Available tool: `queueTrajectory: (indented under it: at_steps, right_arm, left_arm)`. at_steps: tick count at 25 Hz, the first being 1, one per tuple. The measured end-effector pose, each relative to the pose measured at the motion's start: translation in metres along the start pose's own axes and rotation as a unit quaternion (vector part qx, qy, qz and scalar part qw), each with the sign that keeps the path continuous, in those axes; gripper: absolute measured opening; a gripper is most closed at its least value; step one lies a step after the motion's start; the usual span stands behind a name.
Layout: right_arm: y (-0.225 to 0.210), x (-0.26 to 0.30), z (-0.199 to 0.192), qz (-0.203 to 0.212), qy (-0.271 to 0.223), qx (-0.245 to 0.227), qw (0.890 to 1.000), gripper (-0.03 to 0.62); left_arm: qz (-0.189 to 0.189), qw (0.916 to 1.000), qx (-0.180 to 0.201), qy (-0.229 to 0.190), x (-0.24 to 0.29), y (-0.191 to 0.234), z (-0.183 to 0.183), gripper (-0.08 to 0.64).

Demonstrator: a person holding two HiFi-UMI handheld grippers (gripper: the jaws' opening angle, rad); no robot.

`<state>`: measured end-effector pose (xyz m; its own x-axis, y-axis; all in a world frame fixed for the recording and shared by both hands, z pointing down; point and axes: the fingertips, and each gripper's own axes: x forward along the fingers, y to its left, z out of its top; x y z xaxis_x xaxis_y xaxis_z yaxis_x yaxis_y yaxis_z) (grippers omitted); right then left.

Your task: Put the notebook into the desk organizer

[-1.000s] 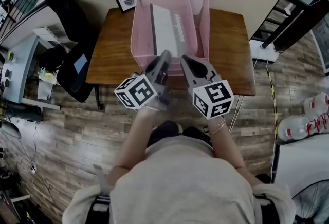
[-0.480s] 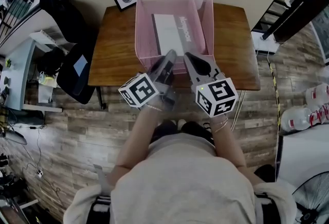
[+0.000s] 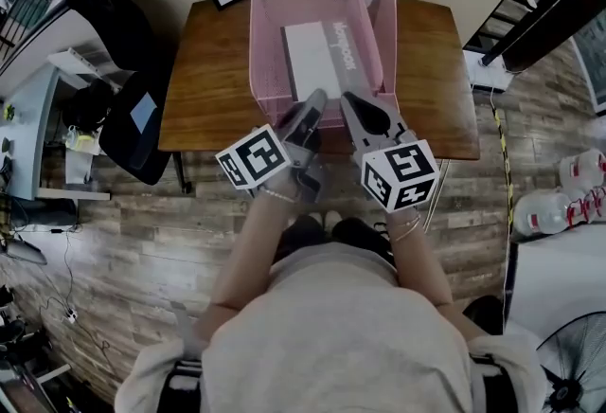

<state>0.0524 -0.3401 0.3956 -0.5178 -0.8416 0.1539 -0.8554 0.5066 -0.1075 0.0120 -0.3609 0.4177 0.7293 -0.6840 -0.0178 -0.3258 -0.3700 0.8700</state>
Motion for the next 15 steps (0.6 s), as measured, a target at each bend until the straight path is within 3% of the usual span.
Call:
queueTrajectory:
  at_steps: [8, 15]
  right_arm:
    - [0.0, 0.0, -0.004, 0.004, 0.007, 0.001, 1.0, 0.009]
    - [-0.001, 0.0, -0.007, 0.006, 0.011, 0.003, 1.0, 0.009]
  left_arm:
    - [-0.002, 0.9977, -0.064, -0.02, -0.004, 0.011, -0.001, 0.095]
    - [-0.002, 0.9975, -0.068, -0.02, -0.006, 0.012, -0.005, 0.114]
